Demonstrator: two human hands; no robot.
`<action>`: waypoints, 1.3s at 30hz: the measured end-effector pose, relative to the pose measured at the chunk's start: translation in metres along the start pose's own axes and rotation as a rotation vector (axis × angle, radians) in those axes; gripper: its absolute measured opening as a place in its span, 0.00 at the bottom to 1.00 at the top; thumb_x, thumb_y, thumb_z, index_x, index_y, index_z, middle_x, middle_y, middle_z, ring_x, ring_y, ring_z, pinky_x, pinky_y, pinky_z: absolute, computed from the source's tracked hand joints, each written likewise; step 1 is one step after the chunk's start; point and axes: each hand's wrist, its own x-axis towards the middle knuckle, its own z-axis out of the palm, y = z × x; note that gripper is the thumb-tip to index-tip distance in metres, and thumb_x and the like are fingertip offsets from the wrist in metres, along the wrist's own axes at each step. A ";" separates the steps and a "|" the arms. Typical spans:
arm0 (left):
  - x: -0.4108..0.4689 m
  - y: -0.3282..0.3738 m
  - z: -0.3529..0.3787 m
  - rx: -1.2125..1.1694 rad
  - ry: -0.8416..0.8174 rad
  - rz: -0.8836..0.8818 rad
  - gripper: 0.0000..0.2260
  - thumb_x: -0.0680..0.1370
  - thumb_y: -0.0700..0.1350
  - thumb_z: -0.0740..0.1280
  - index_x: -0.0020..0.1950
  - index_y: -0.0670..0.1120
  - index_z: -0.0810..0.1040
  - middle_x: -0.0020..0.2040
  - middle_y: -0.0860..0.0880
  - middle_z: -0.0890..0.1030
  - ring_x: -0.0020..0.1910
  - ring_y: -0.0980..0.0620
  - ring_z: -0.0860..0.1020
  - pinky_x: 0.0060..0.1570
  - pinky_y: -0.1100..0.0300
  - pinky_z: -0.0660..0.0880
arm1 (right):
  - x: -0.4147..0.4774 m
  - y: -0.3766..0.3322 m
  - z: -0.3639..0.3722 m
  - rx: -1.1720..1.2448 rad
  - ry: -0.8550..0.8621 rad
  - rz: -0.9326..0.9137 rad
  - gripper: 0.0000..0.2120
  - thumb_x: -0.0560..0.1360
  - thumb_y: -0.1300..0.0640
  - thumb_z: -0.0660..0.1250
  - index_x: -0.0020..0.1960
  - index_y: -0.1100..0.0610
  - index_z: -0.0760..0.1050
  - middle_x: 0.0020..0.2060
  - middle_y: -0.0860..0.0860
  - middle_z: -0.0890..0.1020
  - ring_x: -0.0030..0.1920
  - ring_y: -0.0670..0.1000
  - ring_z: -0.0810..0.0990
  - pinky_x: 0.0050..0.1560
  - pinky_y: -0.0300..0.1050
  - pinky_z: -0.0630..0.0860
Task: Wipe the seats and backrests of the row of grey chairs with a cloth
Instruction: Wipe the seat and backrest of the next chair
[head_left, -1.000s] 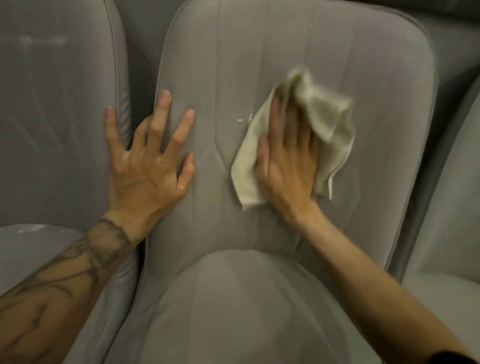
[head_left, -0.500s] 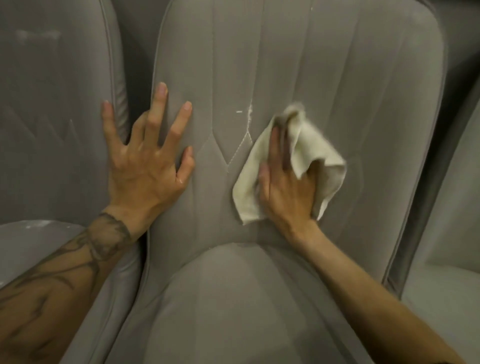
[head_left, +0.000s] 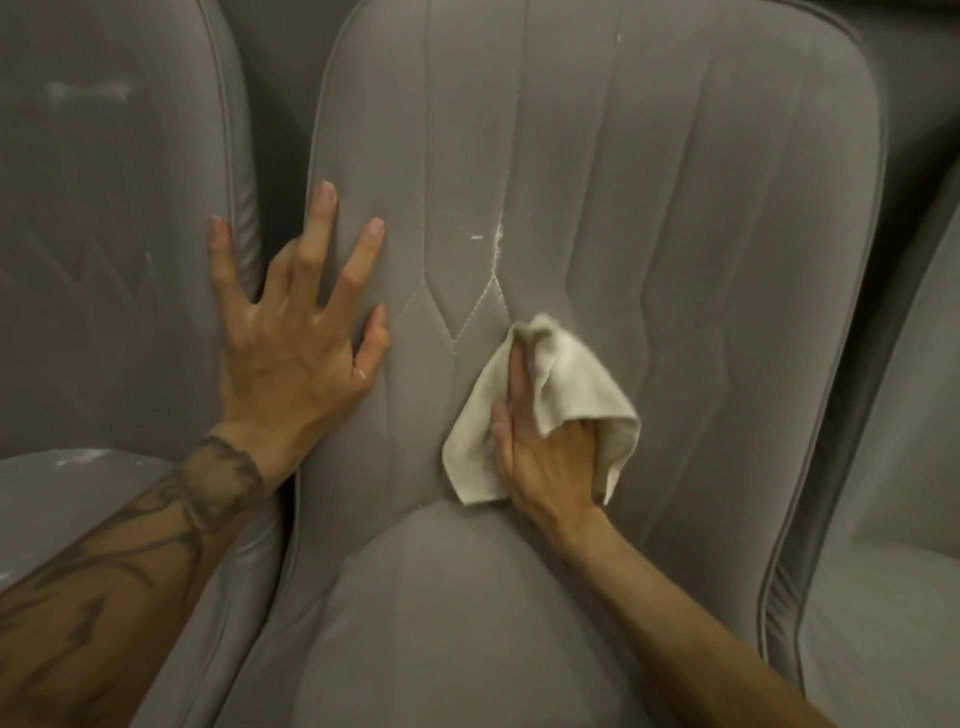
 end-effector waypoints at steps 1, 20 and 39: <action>0.000 0.000 0.000 0.001 0.001 0.001 0.28 0.86 0.55 0.55 0.86 0.51 0.56 0.86 0.42 0.55 0.72 0.40 0.73 0.79 0.26 0.50 | -0.016 0.004 -0.004 0.078 -0.089 0.016 0.31 0.85 0.46 0.53 0.85 0.45 0.44 0.74 0.50 0.71 0.54 0.49 0.79 0.53 0.37 0.77; 0.001 0.001 0.001 0.005 0.023 0.013 0.29 0.86 0.55 0.57 0.86 0.51 0.56 0.86 0.42 0.55 0.71 0.41 0.73 0.79 0.28 0.48 | 0.119 -0.009 -0.074 0.068 0.325 0.166 0.35 0.80 0.46 0.64 0.82 0.58 0.57 0.73 0.57 0.71 0.69 0.57 0.71 0.73 0.57 0.69; 0.000 0.000 0.003 0.000 0.021 0.014 0.29 0.86 0.55 0.56 0.86 0.52 0.56 0.86 0.42 0.55 0.73 0.41 0.74 0.78 0.26 0.50 | 0.114 0.004 -0.062 -0.196 0.233 -0.068 0.29 0.85 0.42 0.57 0.83 0.46 0.57 0.82 0.59 0.58 0.82 0.66 0.54 0.79 0.70 0.53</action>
